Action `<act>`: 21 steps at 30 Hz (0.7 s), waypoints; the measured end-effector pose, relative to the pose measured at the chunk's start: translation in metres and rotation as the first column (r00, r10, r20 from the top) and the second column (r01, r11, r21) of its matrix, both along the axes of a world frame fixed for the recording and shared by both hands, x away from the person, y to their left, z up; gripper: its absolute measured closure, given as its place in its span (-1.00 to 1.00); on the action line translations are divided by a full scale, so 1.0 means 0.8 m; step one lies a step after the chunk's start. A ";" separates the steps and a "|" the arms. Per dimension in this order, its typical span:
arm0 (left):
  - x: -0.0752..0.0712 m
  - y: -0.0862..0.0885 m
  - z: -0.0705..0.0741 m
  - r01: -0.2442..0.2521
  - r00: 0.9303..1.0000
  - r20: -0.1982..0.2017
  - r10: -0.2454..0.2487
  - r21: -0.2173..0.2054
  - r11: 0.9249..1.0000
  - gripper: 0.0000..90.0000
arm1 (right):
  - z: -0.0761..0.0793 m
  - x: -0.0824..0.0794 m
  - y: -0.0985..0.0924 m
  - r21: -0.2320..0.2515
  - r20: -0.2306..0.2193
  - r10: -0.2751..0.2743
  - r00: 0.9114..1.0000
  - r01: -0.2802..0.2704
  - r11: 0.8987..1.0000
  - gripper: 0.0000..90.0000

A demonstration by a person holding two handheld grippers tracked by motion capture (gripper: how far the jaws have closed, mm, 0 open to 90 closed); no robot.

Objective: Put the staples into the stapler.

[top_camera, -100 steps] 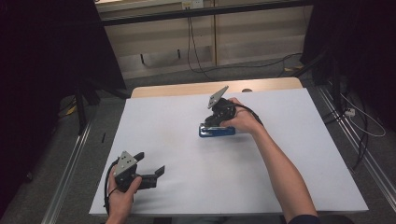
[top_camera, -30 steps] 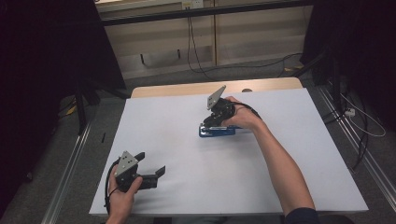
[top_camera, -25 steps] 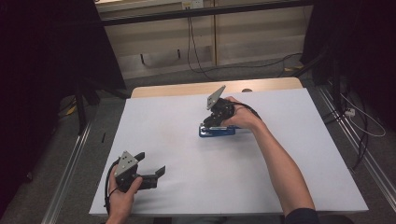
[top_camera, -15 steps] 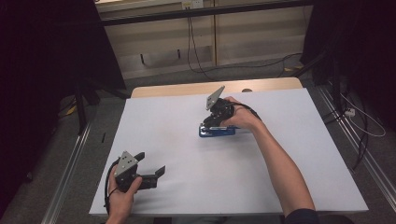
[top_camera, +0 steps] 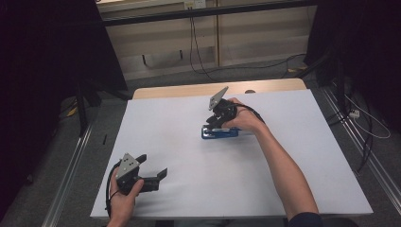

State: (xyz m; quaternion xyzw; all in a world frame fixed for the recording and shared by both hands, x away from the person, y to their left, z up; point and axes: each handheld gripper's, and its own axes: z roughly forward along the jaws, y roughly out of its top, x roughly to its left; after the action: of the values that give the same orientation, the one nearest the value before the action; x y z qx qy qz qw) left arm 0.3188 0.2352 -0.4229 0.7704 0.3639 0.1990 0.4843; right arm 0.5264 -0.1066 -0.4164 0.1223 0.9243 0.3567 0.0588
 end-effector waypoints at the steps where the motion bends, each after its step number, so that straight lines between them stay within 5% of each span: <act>1: 0.000 0.000 0.000 0.000 1.000 0.000 0.000 0.000 1.000 -0.90 | 0.001 0.000 -0.001 0.009 -0.007 -0.022 1.000 0.022 1.000 0.43; 14: 0.000 0.001 0.000 -0.005 1.000 0.002 0.005 0.001 1.000 -0.90 | -0.003 -0.012 -0.015 0.071 -0.015 -0.157 0.987 0.158 0.985 -0.21; 21: 0.000 0.000 0.000 -0.007 1.000 0.000 0.007 -0.002 1.000 -0.90 | -0.001 -0.021 -0.025 0.133 -0.018 -0.292 0.956 0.292 0.947 -0.62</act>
State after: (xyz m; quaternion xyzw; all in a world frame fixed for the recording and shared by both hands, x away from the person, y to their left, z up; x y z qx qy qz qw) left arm 0.3189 0.2354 -0.4229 0.7686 0.3669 0.2003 0.4842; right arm 0.5094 -0.1264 -0.4175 0.2611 0.8698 0.4057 0.1034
